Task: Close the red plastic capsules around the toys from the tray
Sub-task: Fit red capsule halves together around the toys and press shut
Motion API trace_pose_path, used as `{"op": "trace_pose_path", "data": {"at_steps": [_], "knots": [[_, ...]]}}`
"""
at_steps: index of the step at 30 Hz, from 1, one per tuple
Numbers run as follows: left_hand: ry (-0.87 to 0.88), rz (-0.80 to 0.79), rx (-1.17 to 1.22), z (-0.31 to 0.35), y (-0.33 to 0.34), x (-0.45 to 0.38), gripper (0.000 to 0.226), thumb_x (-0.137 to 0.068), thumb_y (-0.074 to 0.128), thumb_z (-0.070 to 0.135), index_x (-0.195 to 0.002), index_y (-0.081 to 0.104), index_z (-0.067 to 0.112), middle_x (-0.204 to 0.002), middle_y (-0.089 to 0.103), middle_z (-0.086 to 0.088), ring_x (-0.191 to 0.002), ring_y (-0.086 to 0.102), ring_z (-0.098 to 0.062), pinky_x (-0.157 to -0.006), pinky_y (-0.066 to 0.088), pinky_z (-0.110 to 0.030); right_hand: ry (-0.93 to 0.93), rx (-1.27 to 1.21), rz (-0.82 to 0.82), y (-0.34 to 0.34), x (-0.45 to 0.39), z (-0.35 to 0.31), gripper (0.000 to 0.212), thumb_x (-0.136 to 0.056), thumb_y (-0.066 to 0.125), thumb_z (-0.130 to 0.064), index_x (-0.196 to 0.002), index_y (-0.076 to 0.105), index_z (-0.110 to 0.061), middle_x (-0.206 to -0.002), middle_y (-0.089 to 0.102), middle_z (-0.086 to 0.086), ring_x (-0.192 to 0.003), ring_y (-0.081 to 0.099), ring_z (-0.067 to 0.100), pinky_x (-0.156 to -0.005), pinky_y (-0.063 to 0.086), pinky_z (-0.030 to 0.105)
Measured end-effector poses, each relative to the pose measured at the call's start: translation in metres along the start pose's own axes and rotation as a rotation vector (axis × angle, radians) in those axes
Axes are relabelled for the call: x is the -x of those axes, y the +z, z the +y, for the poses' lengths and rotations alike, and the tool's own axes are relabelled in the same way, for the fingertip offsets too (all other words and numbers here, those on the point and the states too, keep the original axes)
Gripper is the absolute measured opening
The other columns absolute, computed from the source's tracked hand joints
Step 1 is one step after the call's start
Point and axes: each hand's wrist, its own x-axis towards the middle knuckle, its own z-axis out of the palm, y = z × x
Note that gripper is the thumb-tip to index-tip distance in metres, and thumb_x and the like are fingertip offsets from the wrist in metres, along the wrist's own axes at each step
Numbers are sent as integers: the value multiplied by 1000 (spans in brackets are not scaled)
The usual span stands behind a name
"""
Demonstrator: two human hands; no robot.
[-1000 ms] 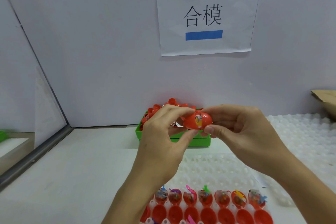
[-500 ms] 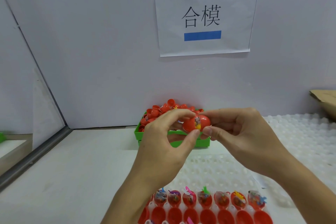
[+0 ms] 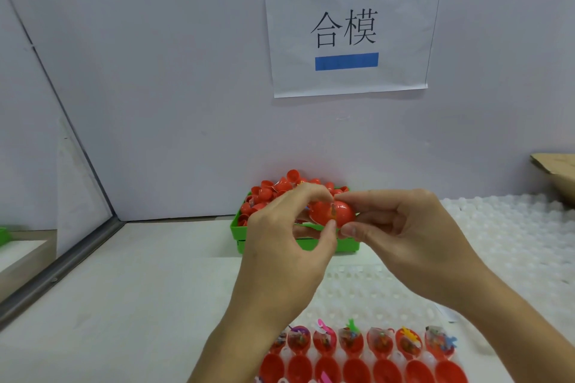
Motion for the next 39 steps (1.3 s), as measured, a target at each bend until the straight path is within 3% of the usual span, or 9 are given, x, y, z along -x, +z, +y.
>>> {"op": "trace_pose_path", "data": {"at_steps": [4,13,19,25,30,35,39], "knots": [[-83,-57,123,-3,-2,1,33,-82,76,13,-107,65,31,-99,68,15,-99,67,-10,-77,57,-20,-3,24,7,-1,-1,1,42,-82,74,3,-99,73,-36,-89,76,-18,-84,73,2,-78,56,16],[-147,-42,170,-3,-5,-3,38,-73,81,-1,-99,74,26,-94,71,11,-88,68,-7,-74,53,-13,-26,-67,-38,-2,-1,-1,56,-80,70,12,-97,76,-40,-89,77,-14,-87,74,6,-80,55,14],[-151,-68,209,-2,-4,-3,37,-73,79,-6,-96,76,22,-94,69,10,-91,67,-9,-75,54,-15,6,-50,0,-2,-2,5,41,-76,70,17,-96,76,-18,-81,78,-7,-78,74,8,-73,56,15],[-142,-71,170,-4,-2,-2,35,-74,80,-2,-98,76,24,-92,68,10,-92,67,-9,-77,55,-16,-65,128,20,-2,-1,1,53,-75,70,17,-87,77,-34,-74,74,-21,-66,68,-5,-64,49,5],[-151,-70,148,-5,0,-1,34,-74,80,-1,-98,77,21,-90,67,9,-90,68,-10,-77,56,-18,-85,283,39,-2,0,6,42,-76,73,11,-93,79,-27,-68,70,-23,-60,65,9,-56,52,18],[-129,-61,120,-6,1,0,38,-74,78,-7,-96,77,24,-86,64,11,-88,67,-9,-74,56,-16,-132,376,10,0,1,7,33,-77,73,11,-96,80,-15,-62,65,-23,-64,65,6,-55,49,15],[-95,-73,71,-8,0,0,38,-77,77,-4,-100,77,25,-86,63,11,-88,66,-13,-74,57,-20,-155,388,16,1,1,8,31,-77,73,12,-93,81,-14,-61,71,-5,-59,63,16,-54,48,29]]}}
